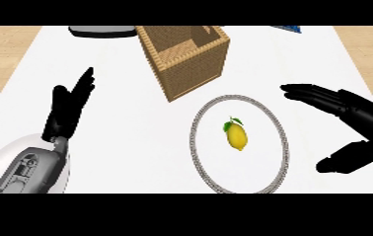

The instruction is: Pick the lemon from the placemat and place it in the basket

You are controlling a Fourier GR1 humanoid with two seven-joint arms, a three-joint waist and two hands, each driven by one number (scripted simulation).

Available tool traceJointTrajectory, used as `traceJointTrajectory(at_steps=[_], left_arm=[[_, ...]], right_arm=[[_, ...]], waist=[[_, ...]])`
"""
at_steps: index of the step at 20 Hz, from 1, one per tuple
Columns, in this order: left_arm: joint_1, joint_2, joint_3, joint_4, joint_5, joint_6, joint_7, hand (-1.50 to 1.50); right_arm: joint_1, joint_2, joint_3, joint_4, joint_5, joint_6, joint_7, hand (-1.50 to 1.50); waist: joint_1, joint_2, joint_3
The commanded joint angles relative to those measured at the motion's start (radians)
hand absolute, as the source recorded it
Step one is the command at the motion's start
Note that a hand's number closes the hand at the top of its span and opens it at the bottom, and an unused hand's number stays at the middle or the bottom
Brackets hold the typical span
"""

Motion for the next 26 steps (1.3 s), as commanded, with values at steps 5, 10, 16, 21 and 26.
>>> traceJointTrajectory(at_steps=[5,10,16,21,26], left_arm=[[0.028,-0.023,0.030,0.015,-0.029,-0.027,-0.027,0.00],[0.049,-0.027,0.069,-0.019,-0.054,-0.075,-0.002,0.00],[0.060,-0.086,0.068,-0.042,-0.102,-0.060,0.002,0.00],[0.026,-0.062,0.136,-0.013,-0.089,-0.123,0.012,0.00],[0.045,-0.095,0.129,0.009,-0.134,-0.129,-0.040,0.00]], right_arm=[[-0.008,-0.075,-0.018,-0.068,0.013,0.243,0.059,-1.50],[0.023,-0.015,-0.116,-0.051,0.053,0.300,0.061,-1.50],[0.022,0.134,-0.128,-0.018,0.145,0.236,0.102,-1.50],[-0.027,0.239,-0.115,0.041,0.254,0.187,0.094,-1.50],[-0.063,0.299,-0.090,0.230,0.363,0.153,-0.023,-1.50]], waist=[[-0.001,0.004,0.002],[0.001,0.004,0.002],[0.003,0.004,0.002],[0.004,0.005,0.002],[0.008,0.007,0.002]])
